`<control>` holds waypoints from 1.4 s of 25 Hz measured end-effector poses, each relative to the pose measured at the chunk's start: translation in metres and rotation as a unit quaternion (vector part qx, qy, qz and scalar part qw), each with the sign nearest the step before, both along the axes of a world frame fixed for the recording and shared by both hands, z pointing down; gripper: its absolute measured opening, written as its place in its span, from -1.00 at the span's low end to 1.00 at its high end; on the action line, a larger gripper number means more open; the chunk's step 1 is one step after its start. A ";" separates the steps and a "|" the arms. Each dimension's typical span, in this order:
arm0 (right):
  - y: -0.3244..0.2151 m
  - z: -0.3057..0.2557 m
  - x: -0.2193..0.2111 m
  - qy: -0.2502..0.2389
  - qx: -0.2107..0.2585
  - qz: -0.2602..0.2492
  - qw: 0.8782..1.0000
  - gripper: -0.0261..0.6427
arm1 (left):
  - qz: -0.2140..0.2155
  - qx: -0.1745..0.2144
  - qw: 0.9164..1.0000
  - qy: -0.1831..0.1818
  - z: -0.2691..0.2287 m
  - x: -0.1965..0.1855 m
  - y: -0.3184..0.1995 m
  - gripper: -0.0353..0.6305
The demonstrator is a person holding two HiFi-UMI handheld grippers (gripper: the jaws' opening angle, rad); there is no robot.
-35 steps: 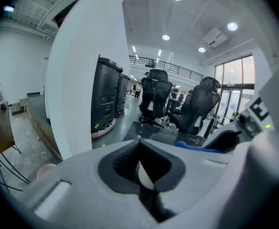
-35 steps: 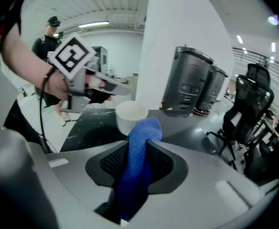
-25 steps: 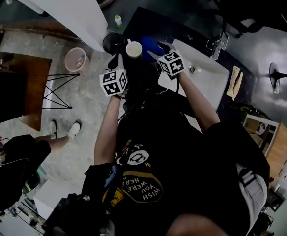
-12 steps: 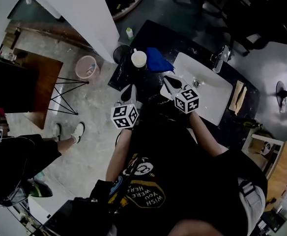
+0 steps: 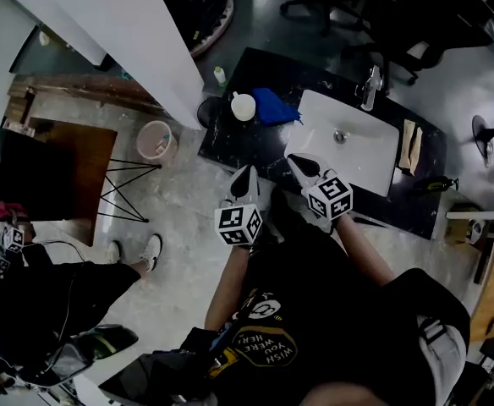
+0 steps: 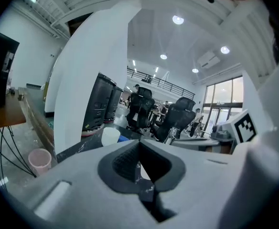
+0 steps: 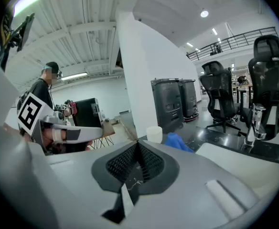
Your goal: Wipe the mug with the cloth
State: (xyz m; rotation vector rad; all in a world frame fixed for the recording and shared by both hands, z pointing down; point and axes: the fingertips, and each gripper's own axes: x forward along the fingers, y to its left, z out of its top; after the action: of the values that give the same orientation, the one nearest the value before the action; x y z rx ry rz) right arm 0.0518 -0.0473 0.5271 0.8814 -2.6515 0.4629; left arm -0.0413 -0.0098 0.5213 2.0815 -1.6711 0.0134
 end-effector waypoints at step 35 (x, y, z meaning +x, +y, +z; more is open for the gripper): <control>0.003 -0.018 0.060 -0.021 0.010 0.000 1.000 -0.92 | 0.009 -0.001 1.000 -0.014 -0.012 0.063 -0.006 -0.88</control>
State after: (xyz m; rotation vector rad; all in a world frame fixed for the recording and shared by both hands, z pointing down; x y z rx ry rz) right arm 0.1115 -0.0448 0.5091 0.8857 -2.6984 0.4600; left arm 0.0217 -0.0157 0.5091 2.1044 -1.6668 0.0502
